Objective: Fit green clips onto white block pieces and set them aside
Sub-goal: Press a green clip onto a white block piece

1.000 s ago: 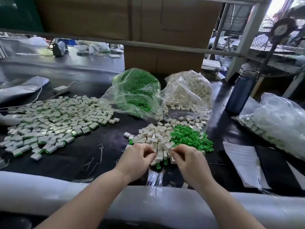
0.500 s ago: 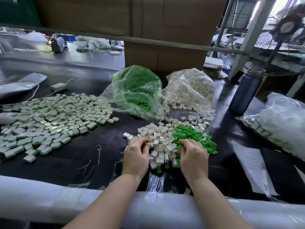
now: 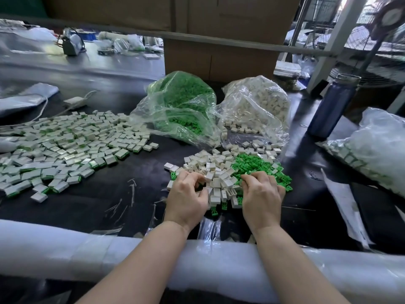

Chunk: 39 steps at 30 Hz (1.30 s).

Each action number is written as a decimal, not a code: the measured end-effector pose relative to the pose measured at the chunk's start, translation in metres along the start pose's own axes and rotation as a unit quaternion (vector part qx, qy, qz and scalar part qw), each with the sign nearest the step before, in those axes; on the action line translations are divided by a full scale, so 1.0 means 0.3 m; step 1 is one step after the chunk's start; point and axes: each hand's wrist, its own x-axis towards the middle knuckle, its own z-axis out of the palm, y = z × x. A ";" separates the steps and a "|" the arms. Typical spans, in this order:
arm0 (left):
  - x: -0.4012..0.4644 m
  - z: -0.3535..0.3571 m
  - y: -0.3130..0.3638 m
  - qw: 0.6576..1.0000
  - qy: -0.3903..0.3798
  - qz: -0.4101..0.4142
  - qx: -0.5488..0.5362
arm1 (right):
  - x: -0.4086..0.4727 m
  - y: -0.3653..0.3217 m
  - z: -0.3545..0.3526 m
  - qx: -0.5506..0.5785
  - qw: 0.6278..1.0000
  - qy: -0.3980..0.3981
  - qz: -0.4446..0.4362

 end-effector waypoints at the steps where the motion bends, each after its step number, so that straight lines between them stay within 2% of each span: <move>1: -0.002 0.000 0.001 1.000 -0.014 0.002 -0.001 | -0.002 0.002 -0.001 0.001 1.000 0.000 0.002; 6: -0.010 -0.003 0.004 0.997 -0.075 0.005 0.016 | -0.007 0.011 -0.006 0.012 1.000 -0.013 0.013; 11: -0.018 -0.010 0.008 0.992 -0.119 0.013 0.027 | -0.020 0.006 -0.025 0.045 0.999 0.008 0.013; 16: -0.022 -0.016 0.017 0.988 -0.147 0.027 0.047 | -0.030 -0.001 -0.044 0.039 0.998 -0.049 -0.004; 24: -0.023 -0.016 0.011 0.994 -0.111 0.022 0.006 | -0.031 0.002 -0.039 0.022 0.998 -0.062 -0.017; 33: -0.017 -0.016 0.012 0.996 -0.084 0.019 0.028 | -0.030 0.010 -0.027 0.016 0.998 -0.052 -0.031; 39: -0.015 -0.014 0.013 0.998 -0.053 0.011 -0.017 | -0.030 0.015 -0.021 0.007 0.997 -0.062 -0.041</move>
